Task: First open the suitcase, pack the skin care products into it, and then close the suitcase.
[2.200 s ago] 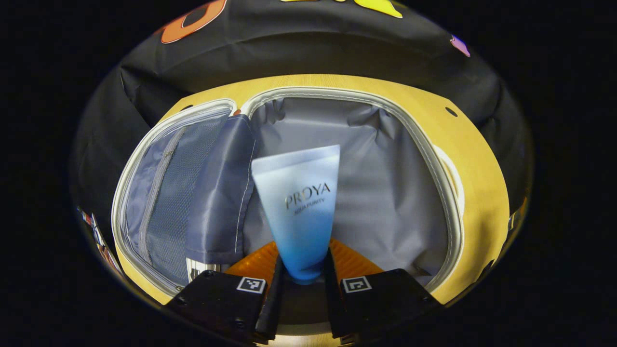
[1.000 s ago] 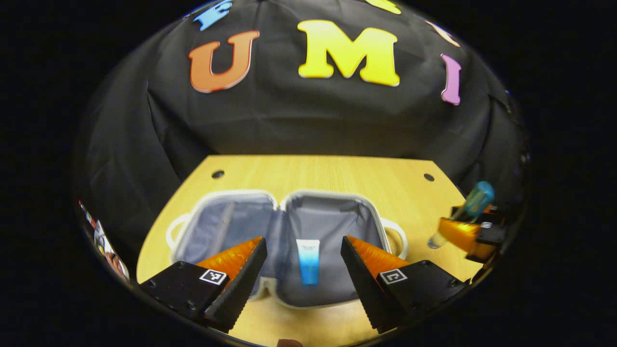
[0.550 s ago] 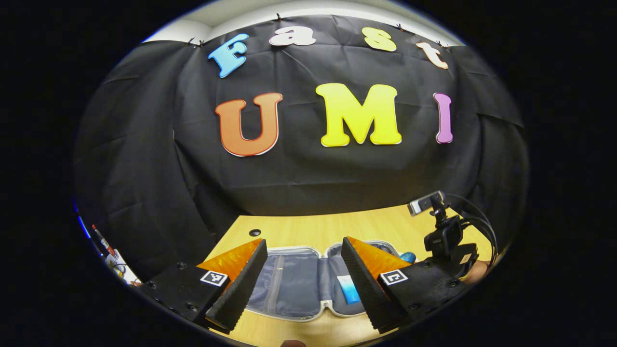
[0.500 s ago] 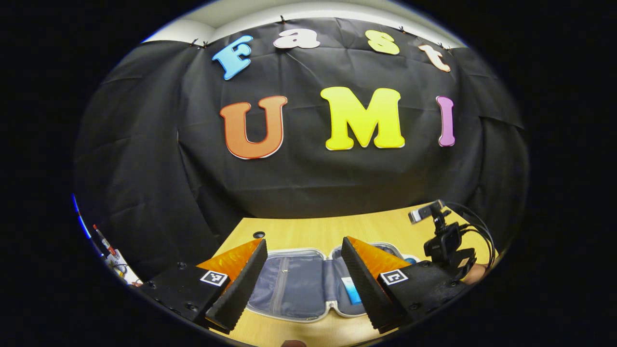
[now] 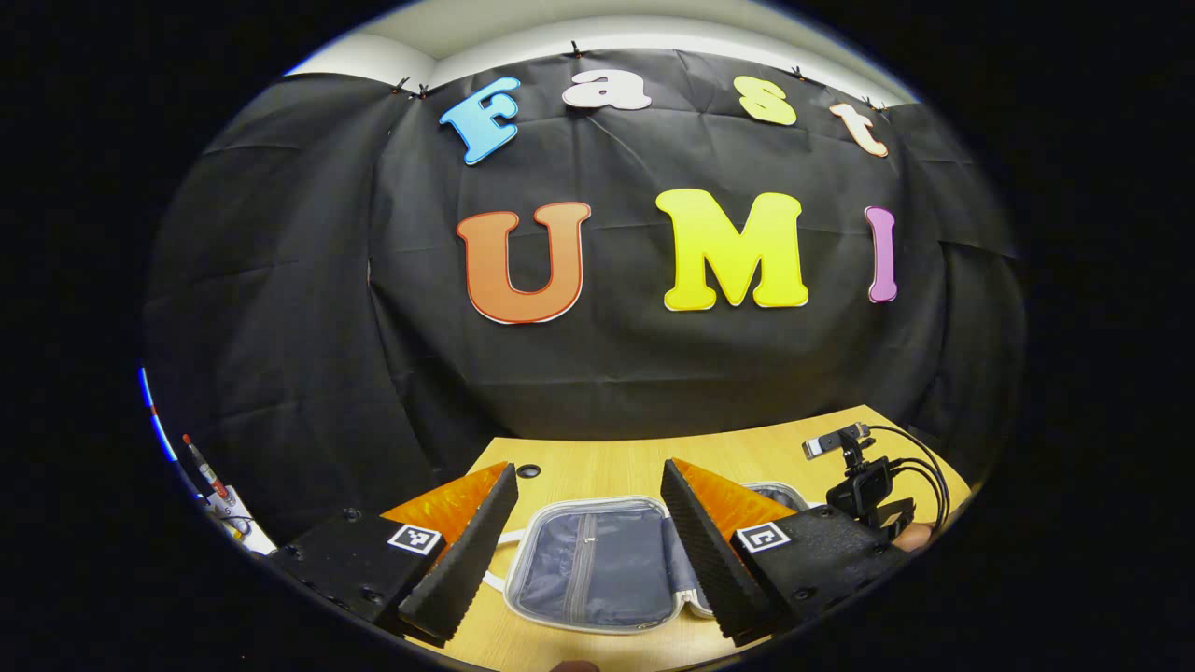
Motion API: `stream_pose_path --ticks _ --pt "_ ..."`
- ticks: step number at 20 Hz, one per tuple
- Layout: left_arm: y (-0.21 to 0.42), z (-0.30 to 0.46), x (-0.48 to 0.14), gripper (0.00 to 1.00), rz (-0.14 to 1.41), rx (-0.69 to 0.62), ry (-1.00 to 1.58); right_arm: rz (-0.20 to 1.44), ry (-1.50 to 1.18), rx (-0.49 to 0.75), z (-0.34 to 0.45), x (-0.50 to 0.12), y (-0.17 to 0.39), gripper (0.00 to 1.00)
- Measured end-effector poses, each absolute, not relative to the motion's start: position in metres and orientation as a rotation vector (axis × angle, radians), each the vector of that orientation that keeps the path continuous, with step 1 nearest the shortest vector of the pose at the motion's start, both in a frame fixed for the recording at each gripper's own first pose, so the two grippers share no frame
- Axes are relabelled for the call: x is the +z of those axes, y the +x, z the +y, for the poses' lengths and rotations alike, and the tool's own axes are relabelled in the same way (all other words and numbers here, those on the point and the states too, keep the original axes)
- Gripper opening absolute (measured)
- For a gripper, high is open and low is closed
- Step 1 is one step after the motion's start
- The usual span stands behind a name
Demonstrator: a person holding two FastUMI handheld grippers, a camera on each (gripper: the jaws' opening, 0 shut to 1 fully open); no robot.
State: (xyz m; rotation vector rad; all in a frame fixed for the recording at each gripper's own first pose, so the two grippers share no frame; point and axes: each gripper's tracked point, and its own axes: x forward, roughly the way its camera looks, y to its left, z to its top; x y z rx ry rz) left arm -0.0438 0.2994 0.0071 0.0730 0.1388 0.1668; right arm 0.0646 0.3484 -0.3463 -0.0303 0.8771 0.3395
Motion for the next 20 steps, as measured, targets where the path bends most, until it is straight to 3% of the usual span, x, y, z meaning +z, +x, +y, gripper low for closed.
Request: stream_pose_path --ticks 5,13,16,19,20 --pt "-0.045 0.319 -0.007 0.99 0.175 0.194 0.029 1.085 -0.027 0.232 0.354 -0.38 0.066 0.37" --pt "-0.048 0.353 -0.026 0.99 0.199 0.241 -0.013 1.121 -0.005 0.182 0.356 -0.381 0.069 0.39" --pt "-0.039 0.368 -0.036 0.99 0.188 0.214 -0.042 1.114 -0.024 0.19 0.353 -0.379 0.068 0.43" --pt "-0.03 0.403 -0.082 0.99 0.288 0.253 -0.084 1.03 -0.023 0.237 0.354 -0.354 0.07 0.48" --pt "-0.029 0.413 -0.095 0.99 0.31 0.262 -0.115 0.988 -0.027 0.271 0.357 -0.336 0.07 0.58"
